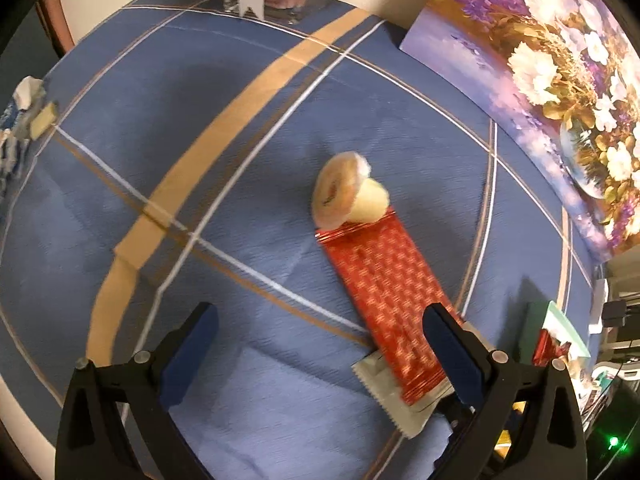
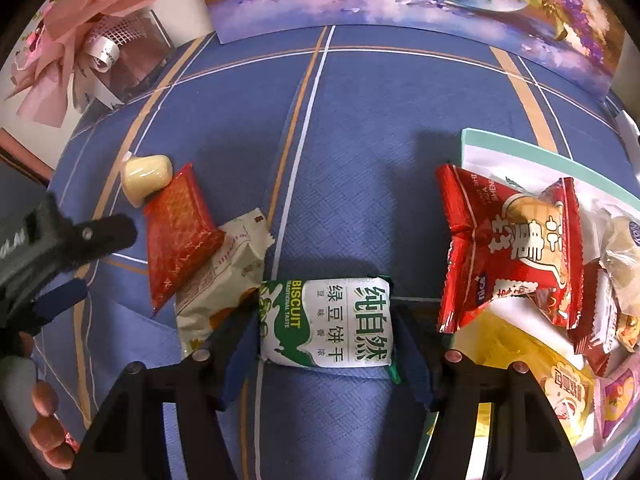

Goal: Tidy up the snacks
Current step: 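Grasp the green-white biscuit box with the right tool while the left tool grasps the red patterned wafer bag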

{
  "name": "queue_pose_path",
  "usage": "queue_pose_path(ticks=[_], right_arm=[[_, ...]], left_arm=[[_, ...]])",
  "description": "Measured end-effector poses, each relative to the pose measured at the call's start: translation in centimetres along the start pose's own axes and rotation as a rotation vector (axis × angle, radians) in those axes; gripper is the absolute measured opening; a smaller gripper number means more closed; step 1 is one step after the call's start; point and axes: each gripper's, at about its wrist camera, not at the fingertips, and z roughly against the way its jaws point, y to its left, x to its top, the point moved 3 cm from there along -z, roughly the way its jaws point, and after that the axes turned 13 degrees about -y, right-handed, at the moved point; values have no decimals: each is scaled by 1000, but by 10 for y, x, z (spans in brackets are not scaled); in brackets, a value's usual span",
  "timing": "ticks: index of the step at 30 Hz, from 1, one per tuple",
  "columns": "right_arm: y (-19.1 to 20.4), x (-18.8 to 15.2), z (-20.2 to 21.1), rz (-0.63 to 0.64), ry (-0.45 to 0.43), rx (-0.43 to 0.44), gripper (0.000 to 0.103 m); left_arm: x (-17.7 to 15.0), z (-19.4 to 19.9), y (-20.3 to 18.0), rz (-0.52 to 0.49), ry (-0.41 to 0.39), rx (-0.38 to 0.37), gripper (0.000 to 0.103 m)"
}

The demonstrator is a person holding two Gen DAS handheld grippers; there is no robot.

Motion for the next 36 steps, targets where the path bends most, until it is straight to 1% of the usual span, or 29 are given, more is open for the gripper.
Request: queue_pose_path(ticks=[4,9,12,17,20,24,26,30,32,36], right_arm=[[2,3,-4,2,0,3,68],[4,3,-5,14,-1,1,68],[4,3,-6,18,-1,1,68],[7,5,-7,25,-2,-5,68],[8,5,-8,25,-2,-2,68],[7,5,-8,24,-1,1,68],[6,5,-7,24,-1,2,68],[5,5,-5,25,0,0,68],[4,5,-5,25,0,-1,68],[5,6,-5,28,-1,-6,68]], left_arm=[[5,-9,-11,-7,-1,-20,102],[9,-25,-32,-51,3,-13,102],[9,-35,-43,-91,6,19,102],[7,-43,-56,-143,-1,49,102],[9,-43,-57,-161,-7,71,98],[10,-39,-47,-156,-5,70,82],[10,-39,-43,-157,0,68,77],[11,-41,-33,-139,13,66,61],[10,-38,-29,-131,12,60,57],[7,-32,-20,-136,15,57,55]])
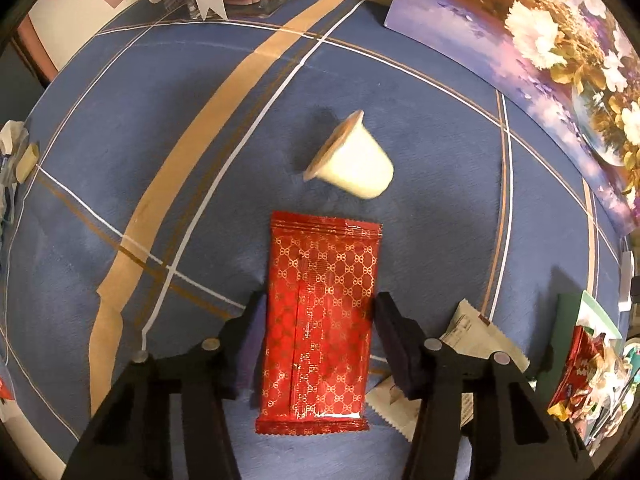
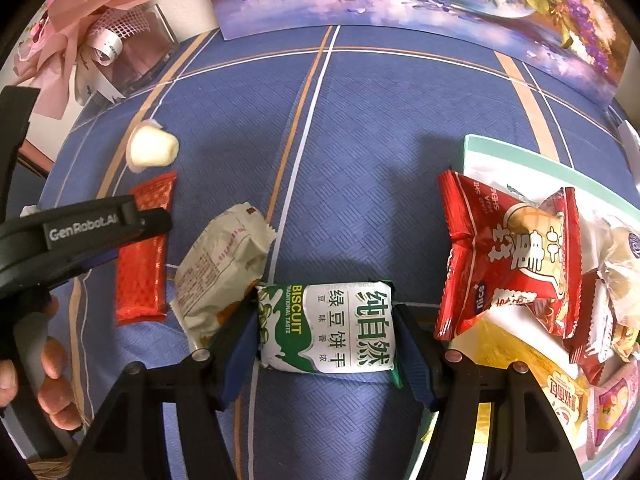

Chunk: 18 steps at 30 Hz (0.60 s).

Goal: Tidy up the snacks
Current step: 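Grasp the green-white biscuit box with the right tool while the left tool grasps the red patterned wafer bag, then lift both snacks and carry them toward the white tray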

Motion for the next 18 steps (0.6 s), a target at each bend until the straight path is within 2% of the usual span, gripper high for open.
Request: queue_pose_path(ticks=[13,18], right_arm=[[4,-10,5,24,-23,-16,64],[0,-12,14,18,-26,-19,64]], left_arm=[[-21,7,-12,-49,-11,33,54],[-23,9,-12,-23,-15,17,47]])
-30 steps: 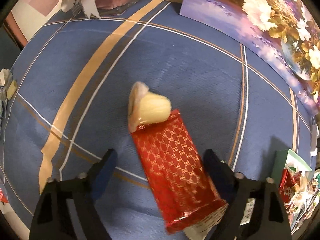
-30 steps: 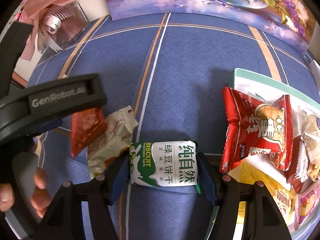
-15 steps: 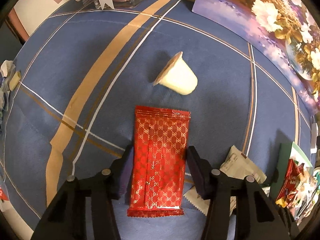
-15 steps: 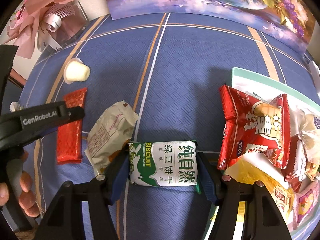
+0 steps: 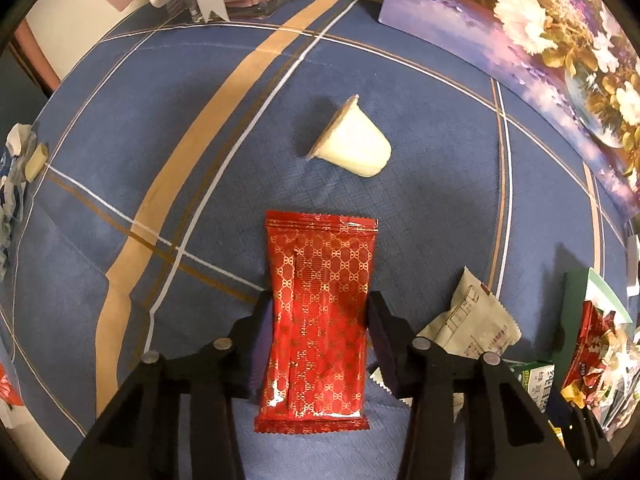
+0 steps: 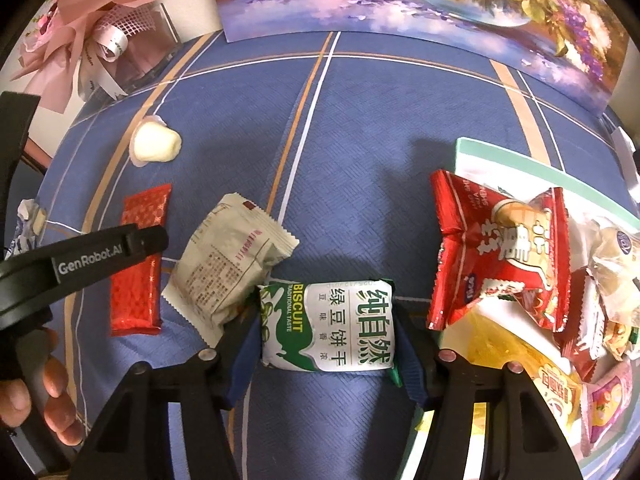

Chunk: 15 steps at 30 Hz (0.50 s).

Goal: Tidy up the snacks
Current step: 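Lift both snacks and carry them toward the white tray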

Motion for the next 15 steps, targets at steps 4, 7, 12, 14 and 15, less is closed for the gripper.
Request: queue_pose_path(ticks=[4,7,12,14,15], right_arm=[[-5,1,12,-15,-15,9,63],[-9,4,28,-29,-37,16,63],[-13,8,52,-43,-71,10,63],[-17,11,61,-52,-78,2,63],[-20,10,65,-57,-80,-4,63]], left_arm=[[-6,5,7,38,6,-24,47],[-13,11,13,61,2,-42,46],[-16,38,13,53,-46,-62,46],[-16,56,9,44,-72,-75,46],[-10,68,9,40,-82,-84,46]])
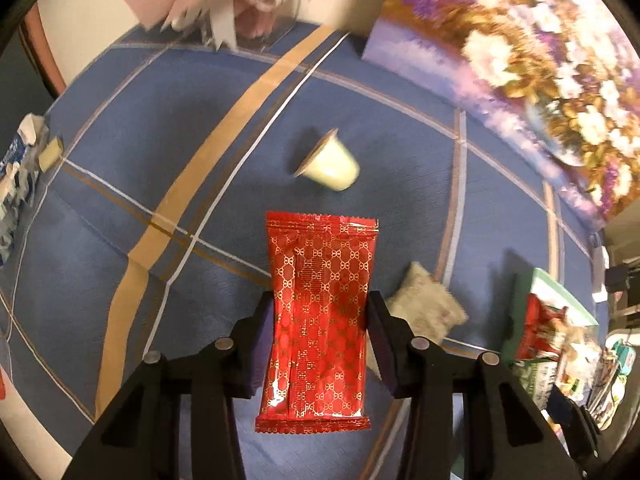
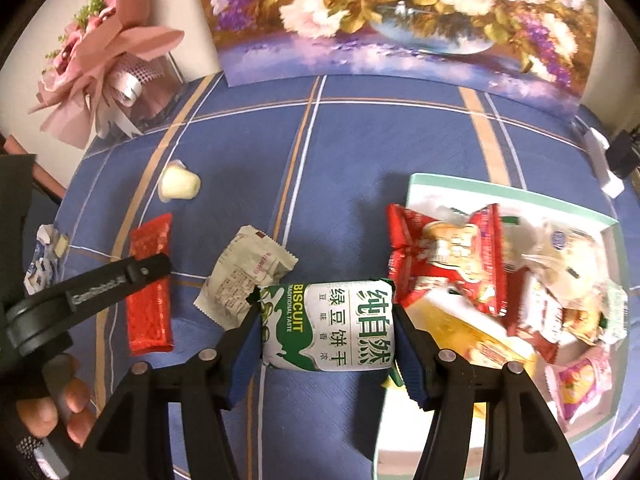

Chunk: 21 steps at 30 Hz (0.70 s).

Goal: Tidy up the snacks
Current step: 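Lift both snacks and carry them toward the white tray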

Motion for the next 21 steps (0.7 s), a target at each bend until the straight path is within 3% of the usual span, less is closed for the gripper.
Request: queue_pose_path(ticks=[10,21], right_arm=[[-45,11,26,-91,-46,-71,64],[-169,9,68,-319,-111,-259,64]], left_arm=[[3,37,-64,-111,-69,-112,47],[-33,57,-168,-303,-54,-259,47]])
